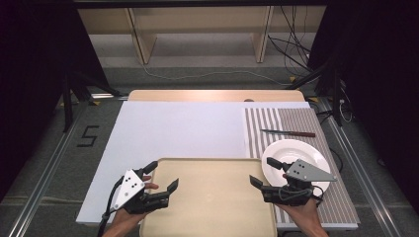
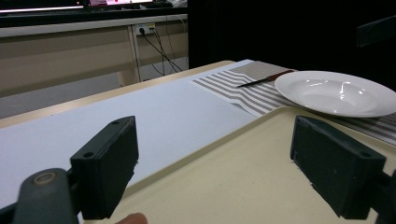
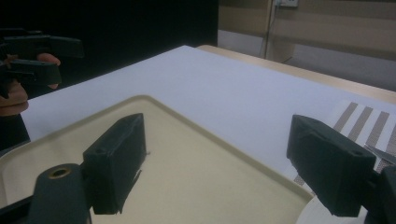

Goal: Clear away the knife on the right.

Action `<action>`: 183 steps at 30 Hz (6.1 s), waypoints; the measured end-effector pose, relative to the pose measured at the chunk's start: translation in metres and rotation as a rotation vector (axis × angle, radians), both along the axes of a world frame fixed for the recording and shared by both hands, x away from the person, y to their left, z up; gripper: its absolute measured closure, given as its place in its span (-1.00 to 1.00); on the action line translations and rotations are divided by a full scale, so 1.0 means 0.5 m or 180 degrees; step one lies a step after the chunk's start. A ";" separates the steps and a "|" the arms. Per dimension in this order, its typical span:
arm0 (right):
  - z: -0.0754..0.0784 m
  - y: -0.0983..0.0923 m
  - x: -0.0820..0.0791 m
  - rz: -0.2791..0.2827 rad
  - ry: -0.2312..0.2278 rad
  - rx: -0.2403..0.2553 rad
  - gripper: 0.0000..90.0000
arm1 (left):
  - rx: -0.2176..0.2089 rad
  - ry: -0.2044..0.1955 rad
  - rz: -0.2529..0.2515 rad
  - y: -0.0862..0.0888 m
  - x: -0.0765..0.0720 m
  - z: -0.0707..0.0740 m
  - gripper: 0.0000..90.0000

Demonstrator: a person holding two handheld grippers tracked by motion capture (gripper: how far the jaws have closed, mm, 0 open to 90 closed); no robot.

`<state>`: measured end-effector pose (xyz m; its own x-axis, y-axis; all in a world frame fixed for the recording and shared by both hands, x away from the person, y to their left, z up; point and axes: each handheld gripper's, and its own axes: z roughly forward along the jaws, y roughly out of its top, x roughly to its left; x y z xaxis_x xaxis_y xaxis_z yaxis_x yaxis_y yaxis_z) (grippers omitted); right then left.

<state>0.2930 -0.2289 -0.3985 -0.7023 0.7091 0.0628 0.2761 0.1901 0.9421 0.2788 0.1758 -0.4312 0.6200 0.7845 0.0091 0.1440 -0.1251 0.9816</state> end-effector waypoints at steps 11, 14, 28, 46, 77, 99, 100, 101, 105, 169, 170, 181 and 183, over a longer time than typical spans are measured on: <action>0.002 -0.004 0.006 0.0009 -0.0043 -0.0047 -0.57 | -0.0007 -0.0005 0.0007 0.000 0.000 0.000 -0.67; 0.003 -0.005 0.008 -0.0004 -0.0052 -0.0068 -0.57 | -0.0007 0.0003 0.0010 0.000 0.001 0.000 -0.67; 0.006 -0.004 0.029 -0.0058 -0.0214 -0.0379 -0.51 | -0.0017 0.0013 0.0018 0.001 0.001 -0.001 -0.67; -0.005 -0.058 0.095 -0.0473 -0.0327 -0.0823 -0.48 | -0.0012 0.0010 0.0017 0.001 0.001 -0.001 -0.67; -0.029 -0.148 0.240 -0.0904 0.0290 -0.0975 -0.49 | -0.0007 0.0014 0.0025 0.002 0.002 -0.002 -0.67; -0.049 -0.195 0.365 -0.1065 0.0968 -0.1204 -0.47 | -0.0025 0.0033 0.0057 0.003 0.005 -0.003 -0.67; -0.049 -0.198 0.371 -0.1072 0.0983 -0.1222 -0.46 | -0.0027 0.0034 0.0055 0.003 0.005 -0.003 -0.67; -0.049 -0.201 0.376 -0.1077 0.1001 -0.1230 -0.45 | -0.0025 0.0036 0.0053 0.003 0.005 -0.003 -0.67; -0.047 -0.216 0.398 -0.1100 0.1122 -0.1265 -0.42 | -0.0026 0.0038 0.0056 0.003 0.006 -0.004 -0.67; -0.112 -0.233 0.511 -0.0952 0.2136 -0.1913 0.44 | -0.0017 0.0050 0.0060 0.000 0.007 -0.004 -0.66; -0.112 -0.233 0.511 -0.0937 0.2139 -0.1900 0.46 | -0.0016 0.0052 0.0061 0.000 0.007 -0.004 -0.67; -0.108 -0.215 0.513 -0.0825 0.2109 -0.2114 0.72 | -0.0015 0.0042 0.0057 0.000 0.007 -0.004 -0.67; -0.108 -0.209 0.513 -0.0816 0.2074 -0.2206 0.72 | -0.0017 0.0043 0.0058 0.000 0.007 -0.004 -0.67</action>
